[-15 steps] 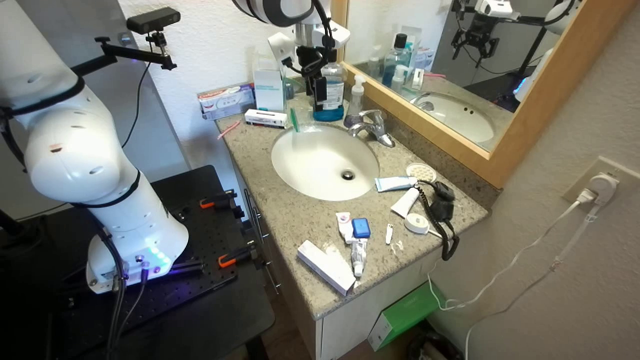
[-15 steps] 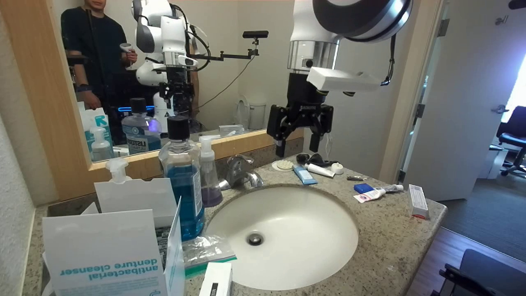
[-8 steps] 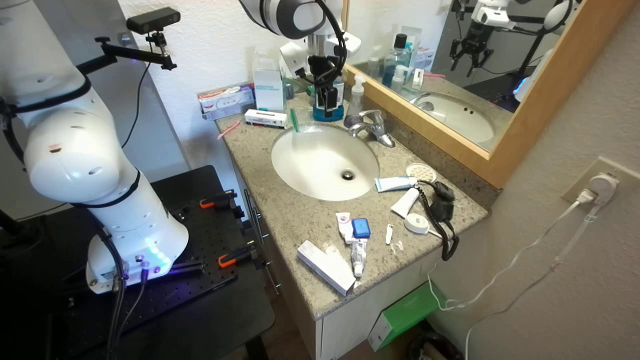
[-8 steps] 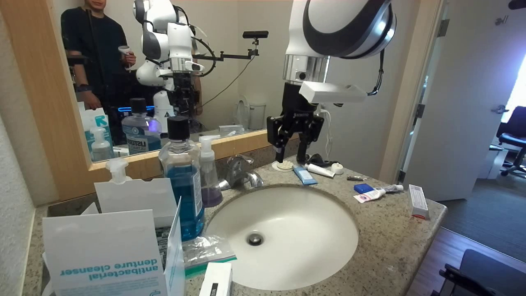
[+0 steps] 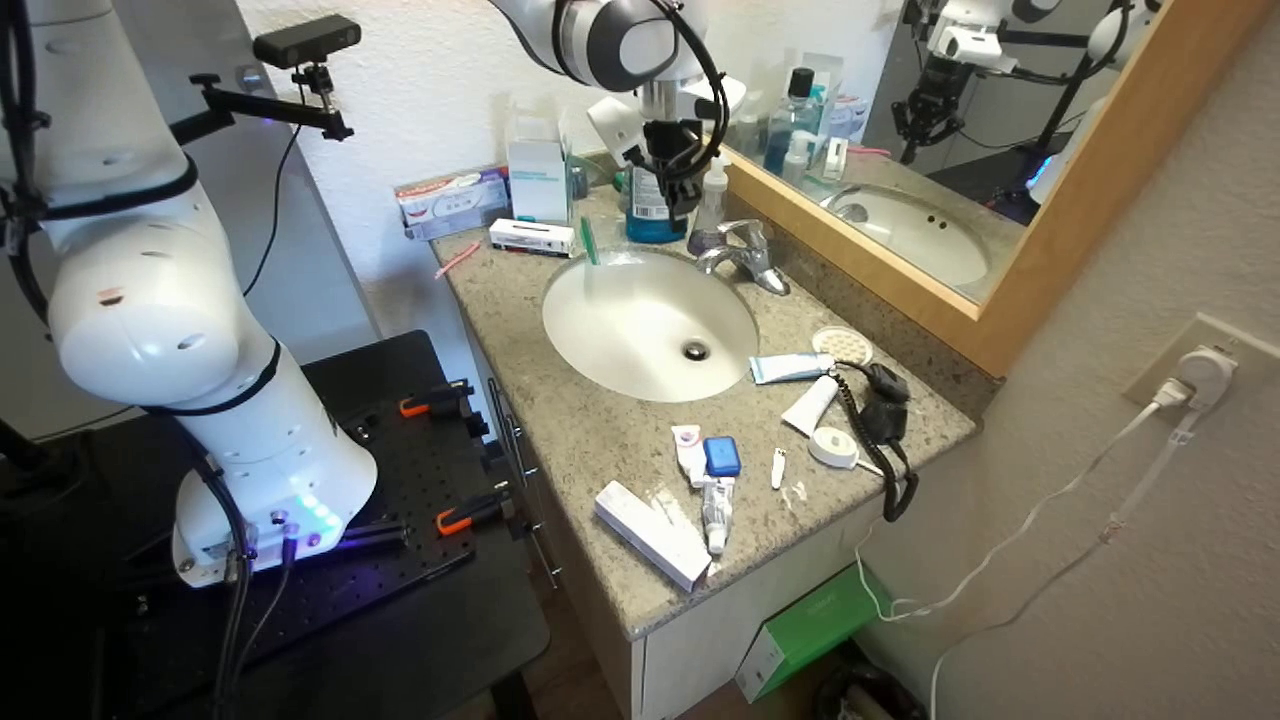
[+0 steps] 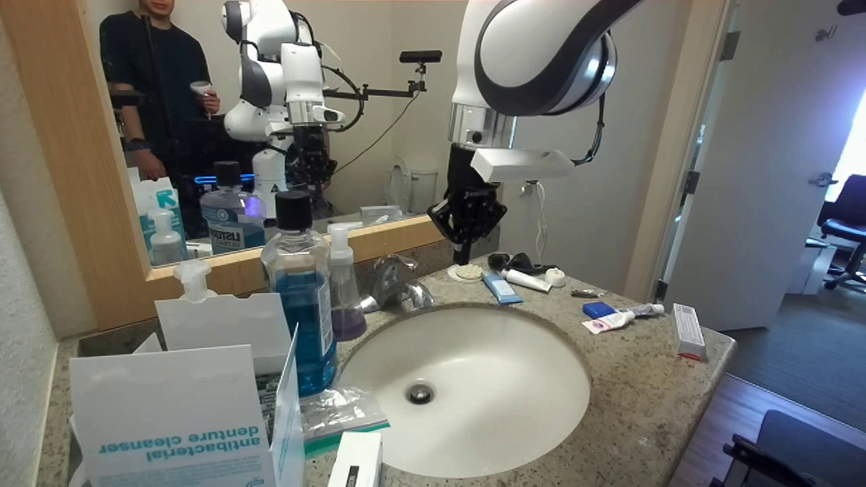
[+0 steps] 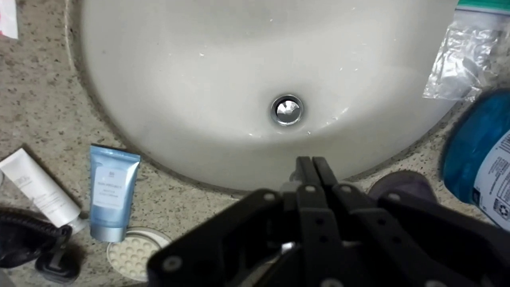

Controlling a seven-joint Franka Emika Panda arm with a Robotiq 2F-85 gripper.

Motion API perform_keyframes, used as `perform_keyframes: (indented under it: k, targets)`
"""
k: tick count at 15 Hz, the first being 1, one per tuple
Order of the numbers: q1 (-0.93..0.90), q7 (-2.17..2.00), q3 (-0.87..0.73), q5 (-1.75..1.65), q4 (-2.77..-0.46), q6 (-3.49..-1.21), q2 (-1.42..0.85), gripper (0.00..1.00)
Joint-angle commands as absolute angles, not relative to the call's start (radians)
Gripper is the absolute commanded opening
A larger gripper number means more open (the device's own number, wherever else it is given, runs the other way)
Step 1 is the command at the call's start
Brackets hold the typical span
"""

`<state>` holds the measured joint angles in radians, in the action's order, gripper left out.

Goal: Lift the handle of the tap

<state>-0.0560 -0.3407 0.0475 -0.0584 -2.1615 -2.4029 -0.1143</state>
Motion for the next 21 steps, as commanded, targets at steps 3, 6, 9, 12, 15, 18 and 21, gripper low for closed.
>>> perform_keyframes:
  k: [3, 6, 9, 12, 15, 18, 21]
  targets:
    - [-0.062, -0.329, 0.025, -0.071, -2.063, -2.41, -0.19, 0.0]
    - [-0.065, -0.32, 0.021, -0.065, -2.032, -2.411, -0.222, 0.0]
    - [-0.065, -0.293, 0.028, -0.043, -2.01, -2.389, -0.248, 0.0]
    - [-0.07, -0.294, 0.022, -0.043, -2.033, -2.4, -0.239, 0.01]
    - [-0.07, -0.29, 0.022, -0.043, -2.032, -2.4, -0.242, 0.01]
    - [-0.07, -0.295, 0.017, -0.049, -2.019, -2.441, -0.27, 0.0]
    - [-0.074, -0.297, 0.011, -0.057, -2.022, -2.487, -0.284, 0.0]
